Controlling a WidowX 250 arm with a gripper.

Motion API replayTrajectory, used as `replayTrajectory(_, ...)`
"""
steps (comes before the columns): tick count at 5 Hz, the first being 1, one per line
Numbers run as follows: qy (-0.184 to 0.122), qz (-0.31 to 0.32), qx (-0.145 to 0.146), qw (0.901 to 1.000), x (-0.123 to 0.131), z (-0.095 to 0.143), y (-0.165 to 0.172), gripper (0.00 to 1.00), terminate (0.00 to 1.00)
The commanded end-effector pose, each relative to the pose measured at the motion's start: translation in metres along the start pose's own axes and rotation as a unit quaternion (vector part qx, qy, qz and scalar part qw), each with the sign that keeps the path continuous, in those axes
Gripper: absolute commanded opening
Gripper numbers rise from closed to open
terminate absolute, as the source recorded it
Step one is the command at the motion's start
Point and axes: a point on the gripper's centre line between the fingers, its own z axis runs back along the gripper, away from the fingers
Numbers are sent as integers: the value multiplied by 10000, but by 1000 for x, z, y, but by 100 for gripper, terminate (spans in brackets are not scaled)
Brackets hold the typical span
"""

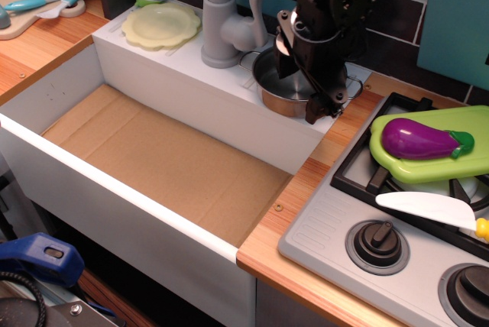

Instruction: Put pot or pan in sink

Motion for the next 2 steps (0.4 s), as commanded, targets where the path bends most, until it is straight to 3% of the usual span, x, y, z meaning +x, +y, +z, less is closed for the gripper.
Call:
replayTrajectory(1,-313,40,-96,9995,3,-6,0,100,0)
replayTrajectory(2,-406,62,-148,9990,4,-17,-1,100,0)
